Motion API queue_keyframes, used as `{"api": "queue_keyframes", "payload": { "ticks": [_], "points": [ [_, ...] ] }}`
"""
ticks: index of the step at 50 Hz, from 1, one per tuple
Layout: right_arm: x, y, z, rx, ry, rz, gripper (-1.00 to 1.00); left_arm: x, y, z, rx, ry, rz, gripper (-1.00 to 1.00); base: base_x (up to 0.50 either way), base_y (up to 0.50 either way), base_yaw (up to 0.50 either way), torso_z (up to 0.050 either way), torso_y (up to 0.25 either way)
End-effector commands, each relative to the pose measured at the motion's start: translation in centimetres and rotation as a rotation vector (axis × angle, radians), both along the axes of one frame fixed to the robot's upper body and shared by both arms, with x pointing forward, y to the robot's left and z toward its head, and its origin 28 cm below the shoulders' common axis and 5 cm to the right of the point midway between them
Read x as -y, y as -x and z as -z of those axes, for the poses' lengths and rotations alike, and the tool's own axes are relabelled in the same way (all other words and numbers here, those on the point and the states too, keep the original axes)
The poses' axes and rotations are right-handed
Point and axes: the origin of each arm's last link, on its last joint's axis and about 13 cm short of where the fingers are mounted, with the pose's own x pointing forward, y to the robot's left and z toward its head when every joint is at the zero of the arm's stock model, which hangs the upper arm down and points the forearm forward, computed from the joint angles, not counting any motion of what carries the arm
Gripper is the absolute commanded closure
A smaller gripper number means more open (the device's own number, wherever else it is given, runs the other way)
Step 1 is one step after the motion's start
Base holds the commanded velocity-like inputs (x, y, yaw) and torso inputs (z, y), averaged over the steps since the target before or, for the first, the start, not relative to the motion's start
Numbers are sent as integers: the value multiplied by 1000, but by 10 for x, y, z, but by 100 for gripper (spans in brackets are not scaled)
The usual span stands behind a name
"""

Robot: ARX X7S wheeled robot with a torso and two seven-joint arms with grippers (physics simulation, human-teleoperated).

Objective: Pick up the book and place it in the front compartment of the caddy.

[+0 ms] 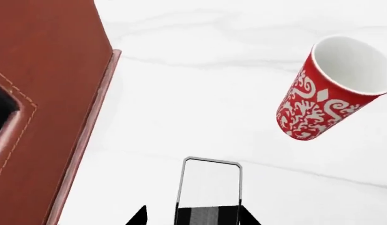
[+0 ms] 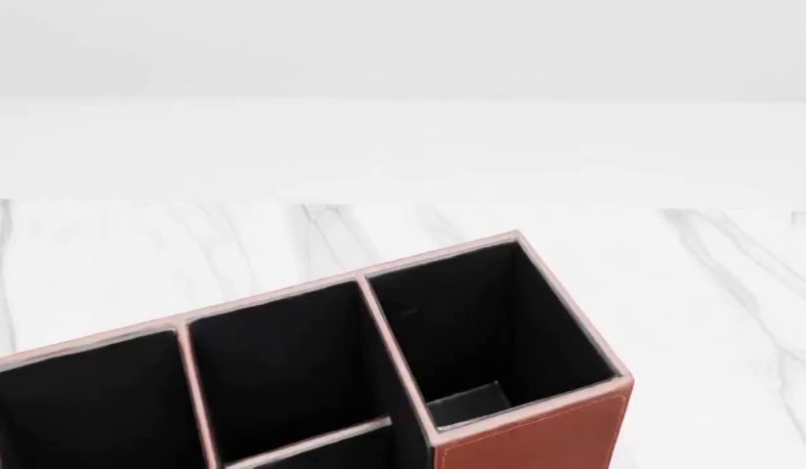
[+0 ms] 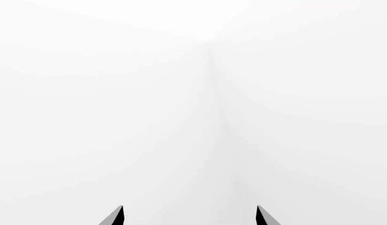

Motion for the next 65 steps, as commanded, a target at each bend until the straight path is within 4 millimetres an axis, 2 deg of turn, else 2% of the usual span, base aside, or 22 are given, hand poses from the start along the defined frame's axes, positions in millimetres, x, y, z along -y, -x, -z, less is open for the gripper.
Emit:
{"api": "queue_keyframes", "payload": {
  "ticks": [1, 8, 10, 11, 14, 17, 19, 24, 29, 34, 39, 44, 51, 59, 65],
  "points": [
    [-1, 1, -1, 5, 1, 0, -100, -6, 16, 22, -55, -100, 60, 100, 0, 0, 0, 0, 0],
    [0, 1, -1, 5, 0, 1, -100, -9, 17, 5, -41, -72, 101, 100, 0, 0, 0, 0, 0],
    [0, 1, -1, 4, 0, 1, -100, -13, 14, -8, -22, -50, 115, 100, 0, 0, 0, 0, 0],
    [0, 1, 0, 4, -1, 1, -100, -16, 11, -20, -4, -32, 121, 100, 0, 0, 0, 0, 0],
    [0, 1, 0, 4, -1, 2, -100, -23, 8, -41, 25, -4, 126, 100, 0, 0, 0, 0, 0],
    [0, 0, 0, 0, 1, 2, -100, -34, 1, -78, 97, 39, 116, 100, 0, 0, 0, 0, 0],
    [0, -1, 0, -2, 3, 0, -100, -41, -1, -95, 123, 53, 110, 100, 0, 0, 0, 0, 0],
    [0, -1, 0, -3, 3, 1, -100, -56, -5, -132, 199, 72, 103, 100, 0, 0, 0, 0, 0],
    [1, -2, -1, -4, 4, 1, -100, -64, -3, -161, 269, 104, 93, 100, 0, 0, 0, 0, 0],
    [1, -1, -1, -4, 5, 1, -100, -68, 0, -179, 328, 121, 81, 100, 0, 0, 0, 0, 0],
    [1, 0, -1, -1, 6, 2, -100, -71, 13, -207, 393, 171, 91, 100, 0, 0, 0, 0, 0],
    [2, 1, -1, 2, 4, 4, -100, -74, 12, -223, 432, 155, 39, 100, 0, 0, 0, 0, 0],
    [1, 1, -1, 1, 4, 3, -100, -81, 22, -251, 482, 126, 66, 100, 0, 0, 0, 0, 0],
    [2, 1, 0, 4, 1, 1, -100, -89, 23, -282, 538, 120, 87, 100, 0, 0, 0, 0, 0],
    [1, 1, 1, 4, 2, 2, -100, -90, 19, -299, 570, 133, 79, 100, 0, 0, 0, 0, 0]
  ]
}}
